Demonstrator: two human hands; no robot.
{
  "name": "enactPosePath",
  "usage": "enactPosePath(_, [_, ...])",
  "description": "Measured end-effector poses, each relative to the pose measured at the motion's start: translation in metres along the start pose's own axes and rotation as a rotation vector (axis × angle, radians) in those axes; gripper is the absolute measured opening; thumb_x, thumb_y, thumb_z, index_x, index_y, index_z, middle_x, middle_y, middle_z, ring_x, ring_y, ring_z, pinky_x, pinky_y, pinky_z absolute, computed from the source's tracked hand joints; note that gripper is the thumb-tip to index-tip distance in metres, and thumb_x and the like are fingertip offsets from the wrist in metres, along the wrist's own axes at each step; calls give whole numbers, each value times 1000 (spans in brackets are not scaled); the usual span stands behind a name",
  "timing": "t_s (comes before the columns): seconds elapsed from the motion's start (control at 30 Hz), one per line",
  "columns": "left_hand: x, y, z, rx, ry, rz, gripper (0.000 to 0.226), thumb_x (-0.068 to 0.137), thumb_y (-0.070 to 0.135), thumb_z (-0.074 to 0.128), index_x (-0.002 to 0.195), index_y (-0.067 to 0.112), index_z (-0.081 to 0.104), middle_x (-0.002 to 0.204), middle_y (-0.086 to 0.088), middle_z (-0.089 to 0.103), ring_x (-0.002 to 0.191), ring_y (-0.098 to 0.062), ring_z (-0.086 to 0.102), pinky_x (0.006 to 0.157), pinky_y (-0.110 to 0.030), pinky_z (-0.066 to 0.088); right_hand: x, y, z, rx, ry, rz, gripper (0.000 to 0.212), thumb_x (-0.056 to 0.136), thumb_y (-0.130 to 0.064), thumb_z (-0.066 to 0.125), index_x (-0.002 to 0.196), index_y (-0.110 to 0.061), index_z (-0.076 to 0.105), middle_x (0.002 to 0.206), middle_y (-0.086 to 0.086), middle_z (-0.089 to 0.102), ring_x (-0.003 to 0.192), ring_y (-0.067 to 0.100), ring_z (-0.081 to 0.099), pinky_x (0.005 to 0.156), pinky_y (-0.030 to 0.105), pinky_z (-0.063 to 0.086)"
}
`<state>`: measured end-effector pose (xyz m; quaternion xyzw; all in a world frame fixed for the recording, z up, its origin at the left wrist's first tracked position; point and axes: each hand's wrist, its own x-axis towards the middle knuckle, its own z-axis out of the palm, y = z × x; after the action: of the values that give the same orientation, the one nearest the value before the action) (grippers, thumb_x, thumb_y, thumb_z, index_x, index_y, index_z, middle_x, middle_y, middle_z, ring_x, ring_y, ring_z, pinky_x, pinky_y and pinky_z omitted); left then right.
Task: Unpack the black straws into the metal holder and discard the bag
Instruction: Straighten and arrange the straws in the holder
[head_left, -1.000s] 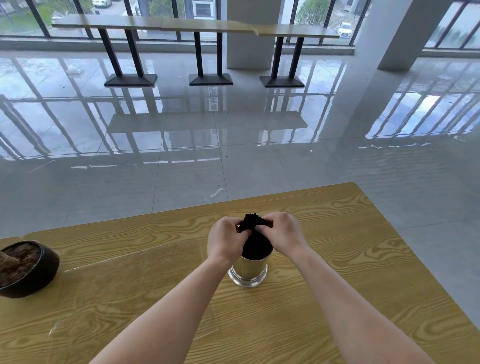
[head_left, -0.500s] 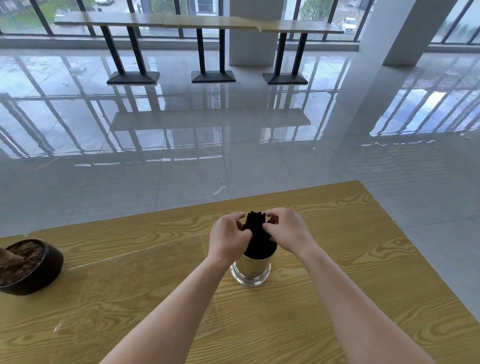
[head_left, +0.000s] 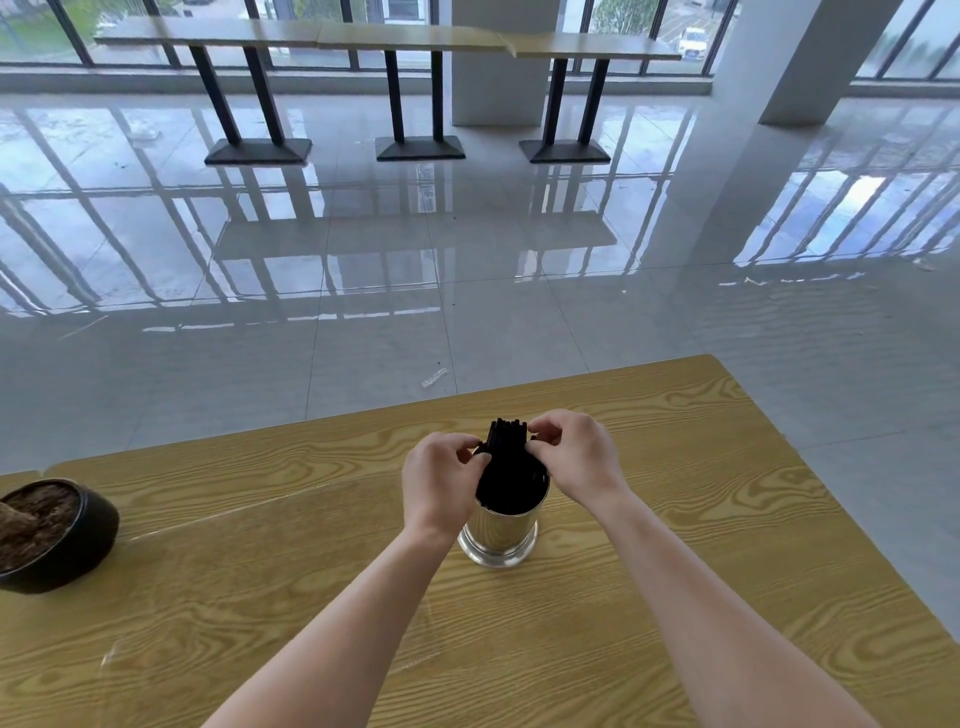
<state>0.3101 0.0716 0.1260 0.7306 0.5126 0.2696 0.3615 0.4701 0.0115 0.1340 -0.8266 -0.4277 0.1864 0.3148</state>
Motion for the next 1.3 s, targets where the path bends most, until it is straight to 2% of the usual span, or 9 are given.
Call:
enactPosePath(0.1, [5, 5, 3, -3, -57, 38, 15, 83, 15, 73, 90, 25, 81, 72, 16, 70, 72, -4, 64, 64, -19, 49, 0, -3, 4, 8, 45, -1, 26, 83, -20, 78, 107, -21, 67, 86, -9, 69, 84, 12, 67, 68, 24, 51])
enactPosePath(0.2, [8, 3, 5, 19, -88, 52, 19, 84, 13, 72, 95, 25, 81, 80, 10, 75, 74, -7, 65, 63, -15, 43, -4, -4, 10, -14, 28, -46, 37, 83, -15, 77, 117, -17, 62, 89, -7, 67, 84, 15, 65, 74, 31, 55])
enactPosePath(0.33, [0, -9, -6, -29, -45, 69, 40, 82, 5, 72, 119, 19, 72, 89, 9, 69, 72, -9, 59, 71, -20, 47, -4, 1, 9, -49, 3, -76, 44, 85, -16, 76, 126, -19, 63, 93, -7, 70, 81, 10, 62, 72, 21, 44])
enactPosePath(0.5, [-19, -25, -18, -45, -119, 130, 36, 68, 13, 78, 100, 28, 68, 79, 9, 60, 63, -5, 50, 63, -20, 43, -2, 6, 5, -41, -29, -77, 42, 87, -18, 75, 128, -18, 65, 93, -9, 68, 82, 9, 62, 70, 17, 42])
enactPosePath(0.6, [-20, -22, -15, -15, -202, 157, 32, 69, 24, 85, 99, 32, 73, 72, 13, 62, 64, 1, 53, 63, -16, 40, 0, 4, 5, -27, -39, -77, 42, 87, -19, 74, 128, -18, 64, 94, -7, 68, 84, 11, 62, 74, 22, 46])
enactPosePath(0.77, [-12, -15, -12, 21, -151, 237, 10, 77, 20, 84, 84, 25, 80, 72, 19, 64, 69, 3, 58, 66, -17, 41, 2, 2, 7, -33, -65, -75, 42, 88, -20, 72, 129, -20, 63, 94, -8, 68, 87, 11, 63, 76, 25, 49])
enactPosePath(0.97, [-7, -14, -19, 114, -298, 215, 42, 69, 5, 69, 103, 29, 74, 80, 11, 56, 69, -4, 50, 65, -24, 44, 5, 5, 5, -48, -67, -76, 41, 88, -16, 71, 128, -22, 64, 93, -10, 67, 83, 7, 61, 65, 9, 38])
enactPosePath(1.07, [-13, -14, -17, 170, -404, 247, 37, 72, 15, 74, 106, 30, 75, 84, 13, 56, 76, -7, 54, 70, -29, 50, 5, 5, 5, -45, -69, -75, 42, 87, -17, 72, 128, -23, 64, 92, -11, 67, 81, 5, 60, 64, 9, 38])
enactPosePath(1.3, [-9, -13, -7, -121, -169, 23, 7, 83, 22, 80, 89, 25, 81, 79, 15, 75, 72, 4, 67, 68, -19, 53, 4, 2, 7, -51, -57, -87, 40, 88, -21, 72, 128, -20, 65, 92, -10, 66, 84, 9, 60, 65, 8, 36])
